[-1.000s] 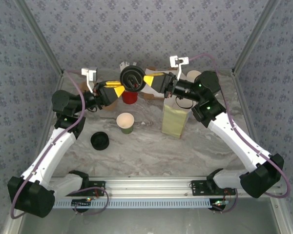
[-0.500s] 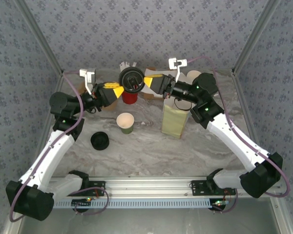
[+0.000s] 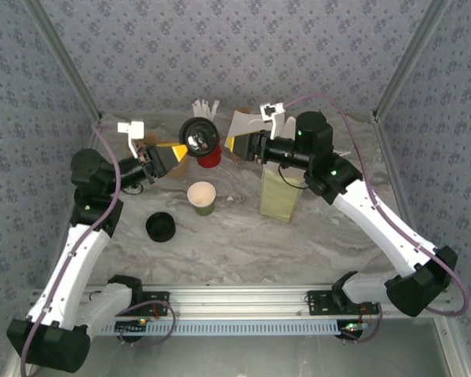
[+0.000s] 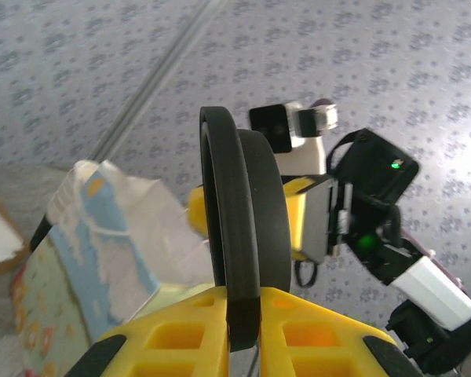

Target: Pack the takeout coffee

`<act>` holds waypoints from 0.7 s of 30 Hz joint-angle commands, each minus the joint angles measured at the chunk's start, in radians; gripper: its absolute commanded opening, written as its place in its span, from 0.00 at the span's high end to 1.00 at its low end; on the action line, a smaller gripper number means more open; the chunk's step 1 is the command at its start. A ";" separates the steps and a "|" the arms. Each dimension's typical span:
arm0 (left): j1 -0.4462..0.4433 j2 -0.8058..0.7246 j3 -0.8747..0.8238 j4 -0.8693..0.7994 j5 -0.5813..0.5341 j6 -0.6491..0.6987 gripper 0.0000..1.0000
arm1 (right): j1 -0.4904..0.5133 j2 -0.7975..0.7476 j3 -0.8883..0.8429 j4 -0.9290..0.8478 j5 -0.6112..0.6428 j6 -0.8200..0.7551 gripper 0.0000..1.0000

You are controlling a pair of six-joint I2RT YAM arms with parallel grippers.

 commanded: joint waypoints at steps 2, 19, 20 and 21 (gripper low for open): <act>0.073 -0.049 -0.050 -0.145 0.050 -0.043 0.85 | 0.042 0.008 0.062 -0.184 0.140 -0.047 0.47; 0.234 -0.076 -0.310 -0.270 0.087 -0.096 0.86 | 0.338 0.227 0.034 -0.004 0.308 0.122 0.57; 0.240 -0.076 -0.321 -0.270 0.091 -0.094 0.86 | 0.340 0.244 0.031 0.003 0.321 0.129 0.57; 0.249 -0.075 -0.332 -0.271 0.091 -0.093 0.86 | 0.336 0.262 0.030 -0.001 0.334 0.145 0.57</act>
